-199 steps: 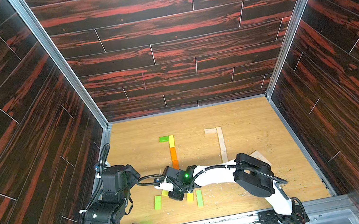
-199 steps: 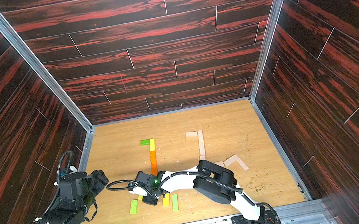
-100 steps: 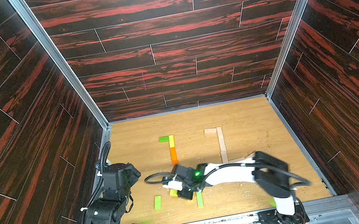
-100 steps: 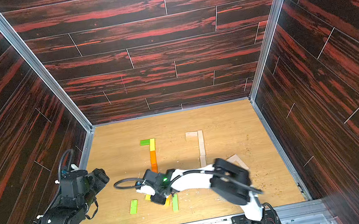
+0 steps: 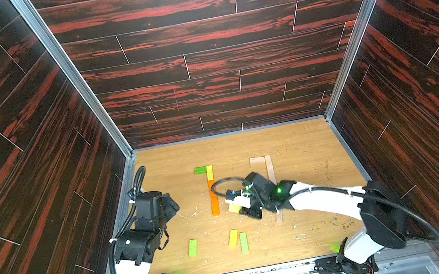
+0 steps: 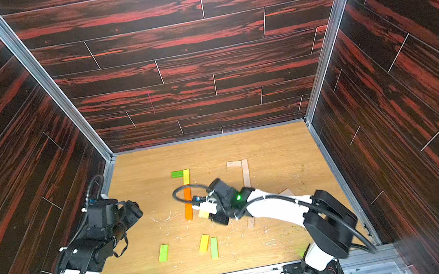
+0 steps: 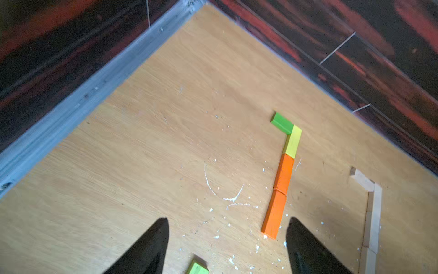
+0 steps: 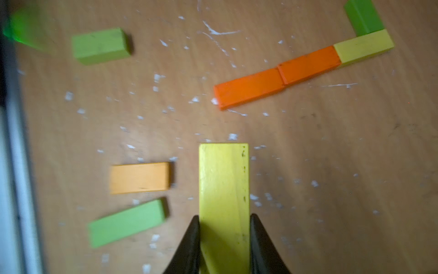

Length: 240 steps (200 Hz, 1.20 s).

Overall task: Assemble a giraffe with building blocks
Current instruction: Assemble the building block at the center of the board.

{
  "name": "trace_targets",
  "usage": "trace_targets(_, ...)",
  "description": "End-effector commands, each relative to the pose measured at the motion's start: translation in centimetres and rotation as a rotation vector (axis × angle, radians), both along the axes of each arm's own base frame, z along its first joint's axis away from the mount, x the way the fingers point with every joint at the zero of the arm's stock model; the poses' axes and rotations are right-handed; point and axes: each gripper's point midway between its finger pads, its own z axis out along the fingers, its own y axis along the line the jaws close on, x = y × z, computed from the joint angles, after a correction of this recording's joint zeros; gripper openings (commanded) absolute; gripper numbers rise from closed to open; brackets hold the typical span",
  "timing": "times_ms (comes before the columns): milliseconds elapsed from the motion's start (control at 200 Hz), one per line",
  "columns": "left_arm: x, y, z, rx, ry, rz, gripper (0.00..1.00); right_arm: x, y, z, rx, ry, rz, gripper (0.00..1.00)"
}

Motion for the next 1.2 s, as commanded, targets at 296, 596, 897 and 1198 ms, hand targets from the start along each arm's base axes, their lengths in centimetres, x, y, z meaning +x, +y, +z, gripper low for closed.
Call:
trace_targets(296,0.7,-0.5,-0.8,-0.009,0.015,-0.019,0.81,1.1,1.9,-6.3,-0.119,0.170,0.150,0.16)
trace_targets(596,0.9,-0.5,-0.9,-0.005,0.017,-0.022,0.81,1.4,2.3,-8.6,-0.189,0.221,0.175,0.20)
trace_targets(897,0.9,-0.4,-1.0,0.003,0.023,-0.020,0.81,2.5,3.5,-9.2,-0.191,0.220,0.176,0.22)
trace_targets(1198,0.9,-0.3,-1.0,0.011,0.022,-0.020,0.81,3.4,3.7,-9.7,-0.201,0.221,0.174,0.23)
